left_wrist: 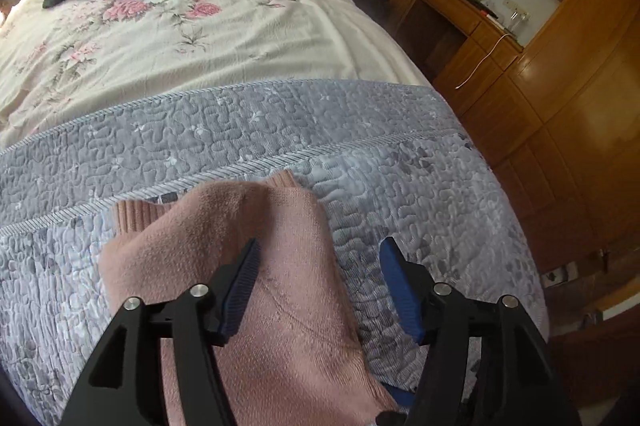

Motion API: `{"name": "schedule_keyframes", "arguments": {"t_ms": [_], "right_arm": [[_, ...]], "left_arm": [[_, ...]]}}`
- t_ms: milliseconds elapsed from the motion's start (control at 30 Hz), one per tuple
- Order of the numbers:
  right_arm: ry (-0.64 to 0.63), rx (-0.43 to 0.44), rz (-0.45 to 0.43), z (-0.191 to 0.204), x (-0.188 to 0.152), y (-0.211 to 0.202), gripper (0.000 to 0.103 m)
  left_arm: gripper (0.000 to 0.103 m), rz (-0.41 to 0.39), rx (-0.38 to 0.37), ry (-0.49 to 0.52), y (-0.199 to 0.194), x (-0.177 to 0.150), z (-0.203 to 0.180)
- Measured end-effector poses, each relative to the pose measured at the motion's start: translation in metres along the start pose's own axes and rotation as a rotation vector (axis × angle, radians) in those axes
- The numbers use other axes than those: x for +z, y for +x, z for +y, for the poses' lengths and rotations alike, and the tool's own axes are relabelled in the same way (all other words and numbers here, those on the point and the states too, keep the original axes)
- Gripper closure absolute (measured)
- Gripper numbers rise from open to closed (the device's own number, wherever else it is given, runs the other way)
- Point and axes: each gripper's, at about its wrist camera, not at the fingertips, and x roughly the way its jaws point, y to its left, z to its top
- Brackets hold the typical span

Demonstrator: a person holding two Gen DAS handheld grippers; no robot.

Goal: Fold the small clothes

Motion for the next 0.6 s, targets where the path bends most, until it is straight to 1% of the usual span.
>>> {"name": "schedule_keyframes", "arguments": {"t_ms": [67,200,233,267,300,333,400,467,533,600], "right_arm": [[-0.015,-0.013,0.05,0.001,0.014,0.007,0.037],[0.004,-0.007,0.167,0.005,0.037,0.03,0.036],[0.018,-0.001,0.193,0.005,0.041,0.035,0.043],[0.019,-0.001,0.21,0.006,0.043,0.039,0.063],[-0.008,-0.02,0.219,0.01,0.045,0.039,0.082],[-0.035,-0.057,0.205,0.013,0.047,0.035,0.089],[-0.021,-0.093,0.176,0.005,0.051,0.025,0.09],[-0.01,-0.167,0.181,-0.011,0.049,0.021,0.091],[-0.025,-0.174,0.203,-0.014,0.044,0.026,0.09],[-0.061,-0.153,0.233,-0.002,0.045,0.031,0.087]], "left_arm": [[0.041,0.009,-0.082,-0.052,-0.012,-0.016,0.02],[0.041,0.026,-0.211,-0.152,-0.022,-0.043,0.052],[0.041,0.032,-0.235,-0.173,-0.021,-0.048,0.059],[0.041,0.04,-0.261,-0.193,-0.019,-0.054,0.064],[0.042,0.046,-0.285,-0.211,-0.016,-0.059,0.069],[0.042,0.05,-0.312,-0.232,-0.014,-0.064,0.074],[0.042,0.077,-0.37,-0.275,-0.003,-0.077,0.083],[0.042,0.107,-0.347,-0.29,0.011,-0.089,0.091],[0.042,0.14,-0.369,-0.33,0.028,-0.101,0.101],[0.043,0.138,-0.379,-0.344,0.032,-0.107,0.106]]}}
